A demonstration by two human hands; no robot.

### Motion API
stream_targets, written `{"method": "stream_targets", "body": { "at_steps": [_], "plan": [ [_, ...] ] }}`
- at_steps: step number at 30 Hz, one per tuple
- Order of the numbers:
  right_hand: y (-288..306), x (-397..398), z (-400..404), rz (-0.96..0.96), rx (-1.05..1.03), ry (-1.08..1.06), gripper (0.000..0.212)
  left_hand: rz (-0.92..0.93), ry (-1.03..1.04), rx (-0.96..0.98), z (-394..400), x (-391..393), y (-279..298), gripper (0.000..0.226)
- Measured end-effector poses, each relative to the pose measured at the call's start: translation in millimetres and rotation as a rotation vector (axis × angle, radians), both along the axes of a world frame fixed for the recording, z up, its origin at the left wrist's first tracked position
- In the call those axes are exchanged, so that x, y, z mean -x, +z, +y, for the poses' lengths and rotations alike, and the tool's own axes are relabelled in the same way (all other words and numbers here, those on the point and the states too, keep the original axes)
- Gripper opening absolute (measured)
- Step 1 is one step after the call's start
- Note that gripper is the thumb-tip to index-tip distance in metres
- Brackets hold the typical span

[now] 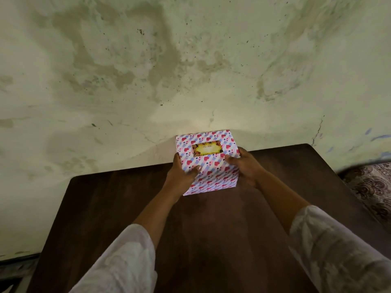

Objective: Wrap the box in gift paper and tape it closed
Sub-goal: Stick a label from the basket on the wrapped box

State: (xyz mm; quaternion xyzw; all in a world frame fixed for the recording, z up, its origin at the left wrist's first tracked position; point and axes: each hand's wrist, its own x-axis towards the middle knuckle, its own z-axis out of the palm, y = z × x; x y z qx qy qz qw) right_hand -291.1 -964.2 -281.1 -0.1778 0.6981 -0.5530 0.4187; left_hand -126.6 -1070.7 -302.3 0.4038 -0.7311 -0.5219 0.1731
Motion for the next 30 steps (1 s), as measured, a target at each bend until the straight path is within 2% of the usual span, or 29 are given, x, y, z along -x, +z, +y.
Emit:
{"method": "stream_targets", "body": {
  "at_steps": [4,7,9,11,14,15,17,18,20,22,25,26,28,30],
  "plan": [
    [-1,-7,2,0.125,-0.067,-0.038,0.054,0.014,-0.003,0.013,4,0,1,0.077],
    [9,-16,14,0.304,-0.154,-0.011,0.060,-0.068,0.137,0.045,17,2,7,0.083],
    [21,-25,38,0.360,-0.160,-0.033,0.062,-0.204,0.247,0.157,36,-2,12,0.094],
    [39,-34,85,0.375,-0.094,-0.066,0.061,-0.176,0.238,0.321,73,-13,12,0.096],
    [56,-40,173,0.493,0.012,-0.017,0.039,-0.021,-0.017,0.460,150,-29,4,0.084],
    [59,-40,213,0.538,-0.005,-0.011,0.033,-0.022,-0.151,0.436,184,-32,-4,0.088],
    [54,-33,261,0.583,-0.026,-0.080,0.027,-0.058,-0.430,0.274,227,-35,-14,0.111],
    [50,-30,292,0.603,-0.058,-0.162,0.025,-0.099,-0.589,0.178,254,-33,-18,0.118],
    [32,-22,344,0.620,-0.153,-0.353,0.023,-0.208,-0.852,0.116,299,-28,-25,0.121],
    [12,-19,377,0.571,-0.262,-0.473,0.020,-0.252,-0.944,0.116,325,-25,-32,0.125],
    [-12,-26,413,0.272,-0.386,-0.376,0.020,-0.187,-0.966,0.114,358,-15,-23,0.122],
    [-20,-31,415,0.149,-0.386,-0.326,0.022,-0.153,-0.943,0.071,364,-12,-19,0.114],
    [-32,-36,420,0.019,-0.342,-0.282,0.024,-0.146,-0.894,-0.024,375,-4,-17,0.097],
    [-41,-35,423,0.001,-0.277,-0.297,0.027,-0.244,-0.903,0.060,383,-1,-20,0.102]
  ]
}}
